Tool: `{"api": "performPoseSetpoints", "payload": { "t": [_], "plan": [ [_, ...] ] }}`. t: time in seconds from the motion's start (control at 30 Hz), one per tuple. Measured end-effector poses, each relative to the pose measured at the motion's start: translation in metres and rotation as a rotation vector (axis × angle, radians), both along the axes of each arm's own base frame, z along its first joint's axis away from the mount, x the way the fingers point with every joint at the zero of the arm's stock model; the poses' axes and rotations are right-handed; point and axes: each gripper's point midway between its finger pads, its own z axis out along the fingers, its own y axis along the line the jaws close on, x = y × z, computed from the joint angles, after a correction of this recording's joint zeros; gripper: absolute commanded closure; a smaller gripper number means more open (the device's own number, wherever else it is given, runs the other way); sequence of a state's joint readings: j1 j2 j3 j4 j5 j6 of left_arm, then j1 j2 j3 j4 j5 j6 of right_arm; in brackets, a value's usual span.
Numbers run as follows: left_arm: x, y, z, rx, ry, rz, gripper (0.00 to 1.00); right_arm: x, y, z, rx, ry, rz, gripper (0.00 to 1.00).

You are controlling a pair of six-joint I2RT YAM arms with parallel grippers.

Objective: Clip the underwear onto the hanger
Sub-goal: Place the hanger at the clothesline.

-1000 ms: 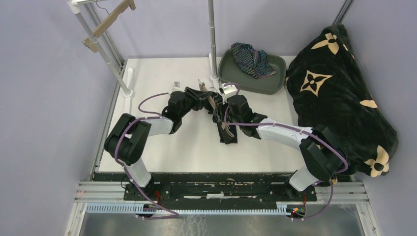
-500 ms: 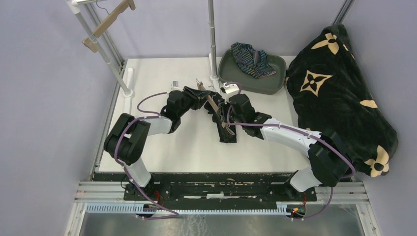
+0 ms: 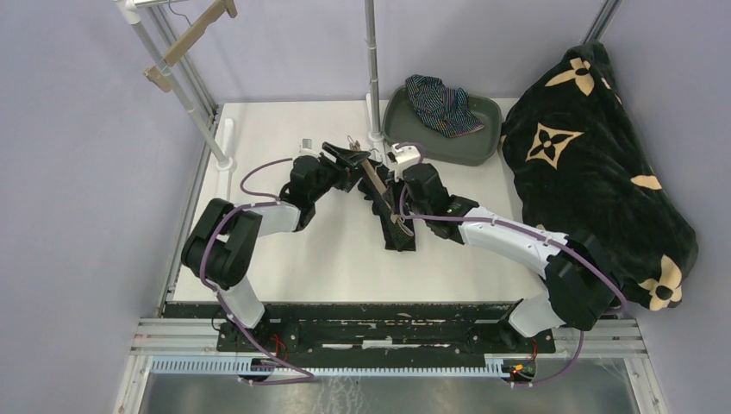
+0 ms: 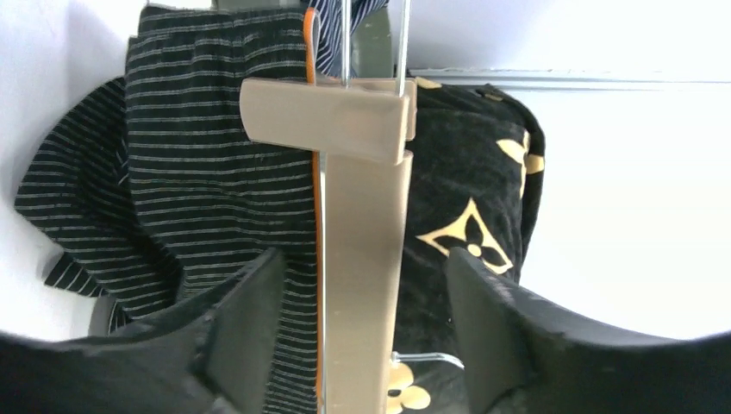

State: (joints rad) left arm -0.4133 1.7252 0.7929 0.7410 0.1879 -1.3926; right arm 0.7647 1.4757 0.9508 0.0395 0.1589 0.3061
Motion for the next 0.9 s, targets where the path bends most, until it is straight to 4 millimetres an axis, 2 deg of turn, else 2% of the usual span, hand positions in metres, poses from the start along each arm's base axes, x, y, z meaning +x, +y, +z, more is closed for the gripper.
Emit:
{"api": "performPoseSetpoints", "payload": {
  "t": [0.17,0.23,0.27,0.33,0.43,0.57,0.63,0.73,0.8,0.9],
  "plan": [
    [0.003,0.008,0.019,-0.019,-0.038,0.014,0.17,0.000,-0.003,0.006,-0.016,0.006,-0.011,1.00],
    [0.001,0.013,0.037,-0.027,-0.066,0.026,0.17,0.002,-0.003,0.014,-0.025,0.001,-0.011,1.00],
    [-0.005,0.018,0.058,-0.033,-0.104,0.037,0.17,0.004,-0.003,0.020,-0.028,-0.005,-0.011,1.00],
    [-0.010,0.025,0.075,-0.035,-0.144,0.055,0.13,0.008,-0.001,0.036,-0.026,-0.024,-0.011,1.00],
    [-0.031,0.046,0.104,-0.018,-0.201,0.117,0.07,0.016,0.005,0.076,-0.010,-0.075,-0.004,1.00],
    [-0.058,0.076,0.133,0.018,-0.269,0.216,0.06,0.028,0.013,0.154,0.043,-0.194,0.007,1.00],
    [-0.068,0.088,0.138,0.042,-0.285,0.253,0.06,0.034,0.017,0.195,0.073,-0.263,0.010,1.00],
    [-0.076,0.099,0.133,0.070,-0.282,0.287,0.06,0.047,0.024,0.237,0.102,-0.345,0.010,1.00],
    [-0.079,0.103,0.121,0.098,-0.258,0.300,0.06,0.058,0.031,0.253,0.104,-0.377,0.013,1.00],
    [-0.080,0.106,0.100,0.139,-0.215,0.301,0.06,0.078,0.043,0.264,0.093,-0.405,0.018,1.00]
  ]
}}
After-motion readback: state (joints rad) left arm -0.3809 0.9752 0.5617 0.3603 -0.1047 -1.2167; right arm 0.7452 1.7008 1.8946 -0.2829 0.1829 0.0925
